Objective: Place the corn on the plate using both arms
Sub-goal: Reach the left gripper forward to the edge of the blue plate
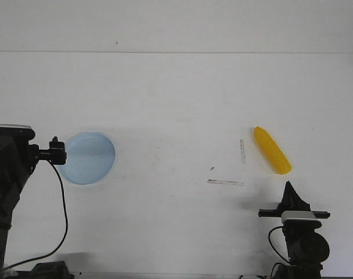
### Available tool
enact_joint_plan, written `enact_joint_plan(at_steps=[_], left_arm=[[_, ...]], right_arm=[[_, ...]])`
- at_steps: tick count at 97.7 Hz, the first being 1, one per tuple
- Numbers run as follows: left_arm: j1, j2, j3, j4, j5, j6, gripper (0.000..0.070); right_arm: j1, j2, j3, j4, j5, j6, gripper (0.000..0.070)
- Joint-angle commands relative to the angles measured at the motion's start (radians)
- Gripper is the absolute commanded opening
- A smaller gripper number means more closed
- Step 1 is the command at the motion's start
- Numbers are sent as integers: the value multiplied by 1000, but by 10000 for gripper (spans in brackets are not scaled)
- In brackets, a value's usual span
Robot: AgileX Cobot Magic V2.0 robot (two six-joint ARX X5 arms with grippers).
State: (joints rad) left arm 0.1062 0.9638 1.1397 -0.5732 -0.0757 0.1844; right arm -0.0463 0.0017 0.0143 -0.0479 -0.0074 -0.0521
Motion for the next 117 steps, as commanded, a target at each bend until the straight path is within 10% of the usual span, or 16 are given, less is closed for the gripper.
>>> enact_joint_plan(at_steps=[1, 20, 117], left_arm=[[14, 34, 17, -6, 16, -103, 630], [85, 153, 17, -35, 96, -231, 630], [175, 645, 17, -24, 189, -223, 608]], right_arm=[[0, 0, -2, 11, 0, 10, 9], [0, 0, -2, 11, 0, 10, 9], [0, 0, -2, 11, 0, 10, 9]])
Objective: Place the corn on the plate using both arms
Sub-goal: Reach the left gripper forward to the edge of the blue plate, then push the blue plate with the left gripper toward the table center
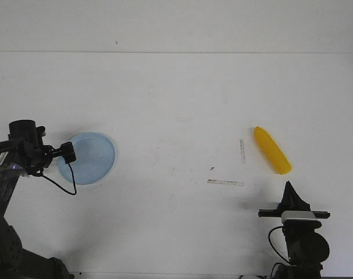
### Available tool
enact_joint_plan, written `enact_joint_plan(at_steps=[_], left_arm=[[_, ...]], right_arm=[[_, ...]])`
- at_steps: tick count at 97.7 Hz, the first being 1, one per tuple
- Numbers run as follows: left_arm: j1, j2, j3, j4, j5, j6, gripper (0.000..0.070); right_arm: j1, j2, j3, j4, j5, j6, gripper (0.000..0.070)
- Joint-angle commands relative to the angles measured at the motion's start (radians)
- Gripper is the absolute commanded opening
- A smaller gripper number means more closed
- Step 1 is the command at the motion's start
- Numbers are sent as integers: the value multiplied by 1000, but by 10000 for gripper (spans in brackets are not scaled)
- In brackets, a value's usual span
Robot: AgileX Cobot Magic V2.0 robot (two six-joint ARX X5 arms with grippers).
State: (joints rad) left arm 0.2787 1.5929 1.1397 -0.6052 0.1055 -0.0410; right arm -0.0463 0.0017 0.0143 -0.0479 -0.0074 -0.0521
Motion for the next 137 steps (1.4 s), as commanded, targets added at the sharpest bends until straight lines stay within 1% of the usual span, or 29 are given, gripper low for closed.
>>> enact_joint_plan(at_steps=[1, 25, 43, 49, 54, 57, 71, 78, 79, 89, 96, 119, 124, 125, 137], left_arm=[[2, 16, 17, 9, 8, 2, 608], [2, 32, 17, 8, 13, -2, 606], [2, 64, 17, -5, 46, -2, 604], [2, 65, 17, -2, 46, -2, 588], [2, 65, 17, 1, 46, -2, 527], [2, 65, 17, 1, 45, -2, 477], [3, 65, 17, -7, 46, -2, 328], [3, 65, 17, -7, 46, -2, 226], [3, 65, 17, -7, 46, -2, 203], [3, 65, 17, -6, 46, -1, 68], [3, 65, 17, -4, 45, -1, 0], [2, 58, 34, -7, 47, -1, 0], [-1, 47, 45, -7, 58, -1, 0], [-44, -26, 127, -8, 171, -2, 0], [-92, -64, 159, -7, 237, -2, 0]], right_arm=[[0, 0, -2, 11, 0, 10, 9], [0, 0, -2, 11, 0, 10, 9], [0, 0, -2, 11, 0, 10, 9], [0, 0, -2, 11, 0, 10, 9], [0, 0, -2, 11, 0, 10, 9], [0, 0, -2, 11, 0, 10, 9], [0, 0, -2, 11, 0, 10, 9], [0, 0, -2, 11, 0, 10, 9], [0, 0, -2, 11, 0, 10, 9], [0, 0, -2, 11, 0, 10, 9], [0, 0, -2, 11, 0, 10, 9], [0, 0, -2, 11, 0, 10, 9], [0, 0, -2, 11, 0, 10, 9], [0, 0, -2, 11, 0, 10, 9], [0, 0, -2, 11, 0, 10, 9]])
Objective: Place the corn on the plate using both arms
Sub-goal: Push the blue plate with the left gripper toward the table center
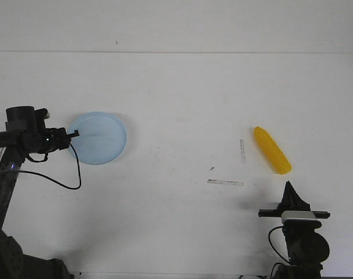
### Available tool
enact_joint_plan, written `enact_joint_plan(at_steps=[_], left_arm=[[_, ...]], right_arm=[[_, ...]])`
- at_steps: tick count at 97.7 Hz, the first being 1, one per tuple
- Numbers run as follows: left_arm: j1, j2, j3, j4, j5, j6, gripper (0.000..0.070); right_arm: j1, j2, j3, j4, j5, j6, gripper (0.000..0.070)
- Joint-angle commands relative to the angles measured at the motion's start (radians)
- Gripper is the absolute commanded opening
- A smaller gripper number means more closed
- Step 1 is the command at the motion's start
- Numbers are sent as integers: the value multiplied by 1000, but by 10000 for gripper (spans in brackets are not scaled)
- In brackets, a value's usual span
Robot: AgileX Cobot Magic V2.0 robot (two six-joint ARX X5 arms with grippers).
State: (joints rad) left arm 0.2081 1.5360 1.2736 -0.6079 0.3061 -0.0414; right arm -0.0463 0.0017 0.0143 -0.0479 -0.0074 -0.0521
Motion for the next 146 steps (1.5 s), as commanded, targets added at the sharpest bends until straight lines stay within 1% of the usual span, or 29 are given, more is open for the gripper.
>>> enact_joint_plan(at_steps=[1, 13, 23, 35, 45, 65, 73, 74, 87, 95, 108, 139, 146], left_arm=[[-27, -10, 28, -3, 40, -1, 0], [-113, -43, 34, 4, 97, 0, 0], [-193, -47, 34, -3, 122, 0, 0], [-305, -45, 34, -30, 121, 35, 0], [-395, -45, 34, -27, 121, 68, 0], [-534, -37, 34, -27, 108, 109, 0], [-579, -24, 34, -27, 93, 111, 0], [-628, 4, 34, -28, 64, 113, 0], [-662, 53, 34, -39, 55, 114, 0], [-674, 86, 34, -45, 48, 135, 0], [-678, 135, 34, -44, 9, 146, 0], [-682, 227, 34, -45, 8, 146, 1], [-682, 229, 34, -45, 8, 146, 12]], right_arm=[[0, 0, -2, 10, 0, 10, 9], [0, 0, -2, 11, 0, 10, 9], [0, 0, -2, 10, 0, 10, 9], [0, 0, -2, 10, 0, 10, 9], [0, 0, -2, 10, 0, 10, 9], [0, 0, -2, 10, 0, 10, 9], [0, 0, -2, 10, 0, 10, 9], [0, 0, -2, 10, 0, 10, 9], [0, 0, -2, 10, 0, 10, 9], [0, 0, -2, 10, 0, 10, 9], [0, 0, -2, 10, 0, 10, 9], [0, 0, -2, 10, 0, 10, 9], [0, 0, -2, 10, 0, 10, 9]])
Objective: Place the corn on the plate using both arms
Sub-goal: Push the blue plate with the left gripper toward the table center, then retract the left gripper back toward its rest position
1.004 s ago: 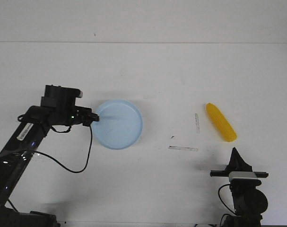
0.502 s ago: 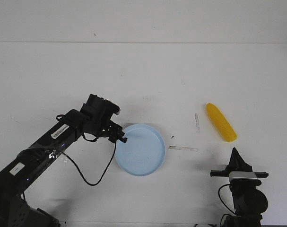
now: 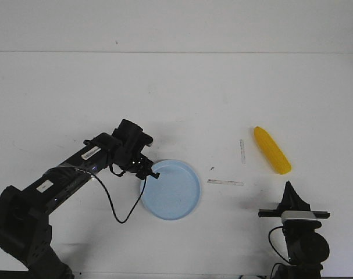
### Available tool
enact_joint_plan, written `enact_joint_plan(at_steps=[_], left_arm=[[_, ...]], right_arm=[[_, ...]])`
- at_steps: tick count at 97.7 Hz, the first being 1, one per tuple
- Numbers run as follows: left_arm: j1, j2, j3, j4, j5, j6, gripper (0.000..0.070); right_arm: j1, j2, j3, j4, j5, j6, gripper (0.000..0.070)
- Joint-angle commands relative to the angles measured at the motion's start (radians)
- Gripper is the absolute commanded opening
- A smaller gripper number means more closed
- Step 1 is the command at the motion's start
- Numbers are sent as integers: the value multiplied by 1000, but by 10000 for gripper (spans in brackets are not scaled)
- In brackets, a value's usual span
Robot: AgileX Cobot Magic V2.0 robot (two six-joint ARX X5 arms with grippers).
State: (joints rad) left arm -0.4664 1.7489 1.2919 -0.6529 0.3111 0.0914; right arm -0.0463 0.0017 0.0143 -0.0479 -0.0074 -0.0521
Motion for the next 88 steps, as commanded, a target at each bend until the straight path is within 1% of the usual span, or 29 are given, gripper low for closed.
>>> enact_joint_plan(at_steps=[1, 5, 13, 15, 18, 30, 35, 38, 45, 61, 70, 76, 88], left_arm=[[-7, 16, 16, 0, 3, 13, 17], [-7, 16, 16, 1, 3, 13, 62], [-7, 15, 16, -4, 3, 10, 188], [-7, 15, 16, -6, 3, 8, 231], [-7, 15, 16, -8, 3, 7, 273], [-7, 6, 16, -8, 3, -3, 490], [-7, -5, 16, -8, 2, -3, 556], [-7, -10, 16, -8, -1, -3, 580], [-5, -34, 17, -8, -25, -3, 614], [13, -138, 22, -4, -173, -2, 613], [40, -212, 22, 1, -235, 6, 612], [69, -270, 21, 11, -252, 14, 612], [161, -382, 21, 39, -251, 32, 610]], right_arm=[[0, 0, -2, 10, 0, 10, 9], [0, 0, -2, 10, 0, 10, 9], [0, 0, -2, 10, 0, 10, 9], [0, 0, -2, 10, 0, 10, 9], [0, 0, -2, 10, 0, 10, 9], [0, 0, -2, 10, 0, 10, 9], [0, 0, -2, 10, 0, 10, 9], [0, 0, -2, 10, 0, 10, 9], [0, 0, -2, 10, 0, 10, 9], [0, 0, -2, 11, 0, 10, 9], [0, 0, -2, 11, 0, 10, 9], [0, 0, -2, 11, 0, 10, 9], [0, 0, -2, 13, 0, 10, 9]])
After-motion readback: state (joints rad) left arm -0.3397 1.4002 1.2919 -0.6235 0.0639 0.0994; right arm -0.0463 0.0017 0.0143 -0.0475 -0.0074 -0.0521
